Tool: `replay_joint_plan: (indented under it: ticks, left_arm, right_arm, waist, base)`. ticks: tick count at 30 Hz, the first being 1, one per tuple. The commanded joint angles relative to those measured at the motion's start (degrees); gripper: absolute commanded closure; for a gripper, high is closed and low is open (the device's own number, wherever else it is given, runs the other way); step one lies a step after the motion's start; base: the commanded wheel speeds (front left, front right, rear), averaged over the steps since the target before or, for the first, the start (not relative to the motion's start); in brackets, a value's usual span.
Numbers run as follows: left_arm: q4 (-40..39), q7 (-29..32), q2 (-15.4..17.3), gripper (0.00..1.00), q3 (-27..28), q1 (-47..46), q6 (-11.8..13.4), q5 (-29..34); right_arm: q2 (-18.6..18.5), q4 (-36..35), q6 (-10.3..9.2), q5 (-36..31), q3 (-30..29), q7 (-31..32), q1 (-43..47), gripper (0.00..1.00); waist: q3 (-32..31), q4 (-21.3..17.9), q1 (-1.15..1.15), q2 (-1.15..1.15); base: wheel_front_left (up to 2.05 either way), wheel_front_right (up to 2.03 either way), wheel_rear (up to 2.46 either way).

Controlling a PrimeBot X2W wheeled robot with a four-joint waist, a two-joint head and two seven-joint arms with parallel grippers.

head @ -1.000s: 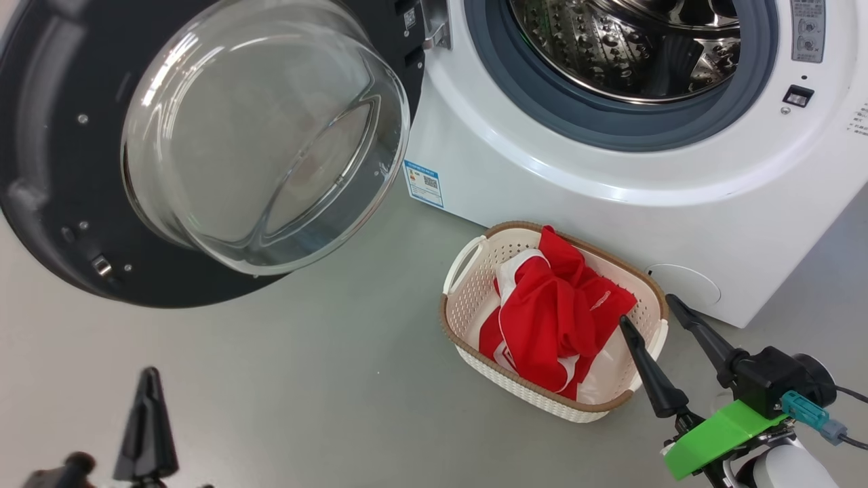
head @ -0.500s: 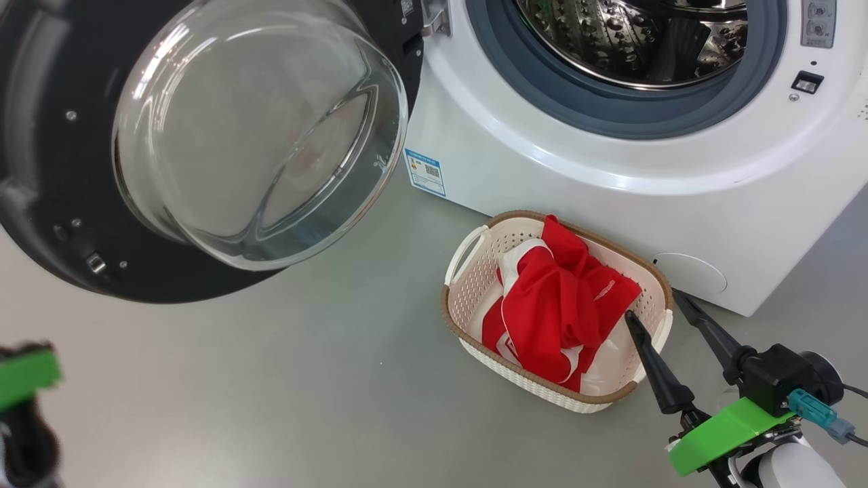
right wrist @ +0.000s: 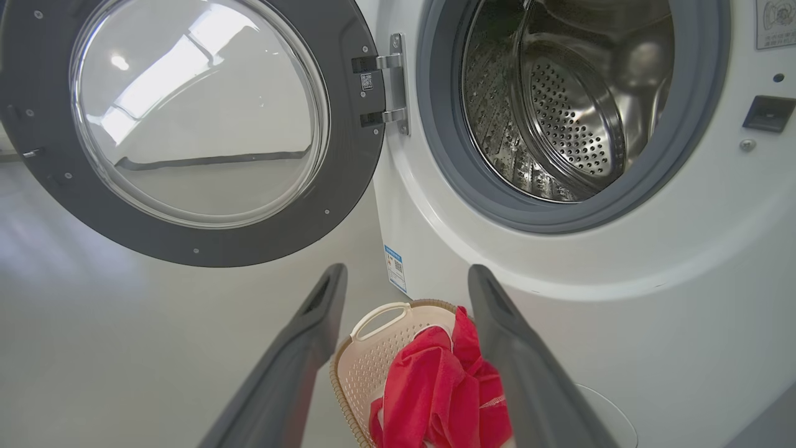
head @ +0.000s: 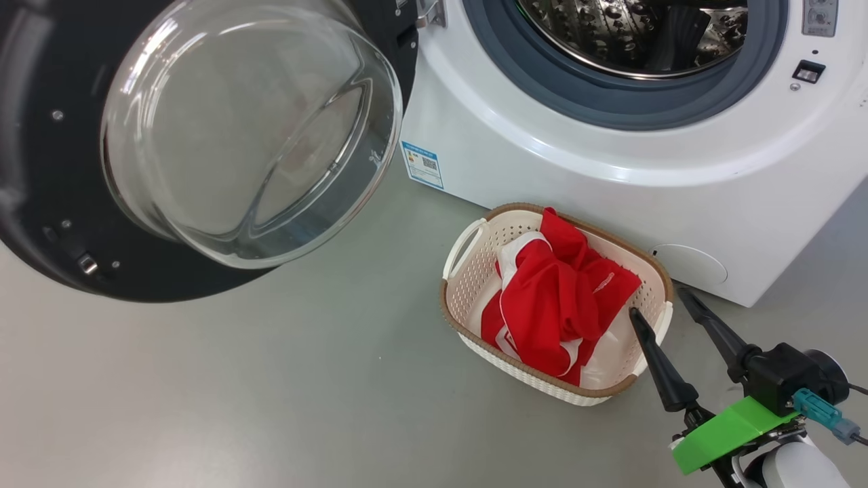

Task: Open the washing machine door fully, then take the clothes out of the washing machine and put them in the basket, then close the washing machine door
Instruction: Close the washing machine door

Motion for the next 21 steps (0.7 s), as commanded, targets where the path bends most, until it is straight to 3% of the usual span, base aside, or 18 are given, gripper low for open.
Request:
replay_joint_plan:
  ticks: [1, 6, 12, 21]
  left_arm:
    - [1.7, 2.4, 5.7, 1.00, 0.9, -3.0, -0.2, -1.5]
    - [12.4, 12.1, 10.1, 1.00, -0.8, -8.5, -0.2, -7.8]
    - [21.2, 22.7, 13.6, 1.00, -3.4, -13.0, -0.2, -10.5]
    - [29.8, 37.4, 15.5, 1.00, -6.4, -17.7, 1.4, -12.9]
  right_arm:
    - [-0.4, -1.4, 0.09, -0.3, 1.3, -0.3, 0.4, 0.00]
    - [-0.6, -1.5, 0.09, -0.4, 1.8, -0.3, 0.0, 0.00]
    - [-1.2, -1.5, 0.09, -0.4, 2.4, -0.3, -0.2, 0.00]
    - [-2.5, -1.8, 0.09, -0.5, 3.0, -0.3, -0.8, 0.00]
  waist:
    - [0.4, -0.3, 0.00, 0.00]
    - [1.3, -0.8, 0.00, 0.00]
    - [2.1, -1.4, 0.00, 0.00]
    - [3.8, -2.3, 0.00, 0.00]
  base:
    - [0.00, 0.00, 0.00]
    - [0.00, 0.00, 0.00]
    - [0.00, 0.00, 0.00]
    - [0.00, 0.00, 0.00]
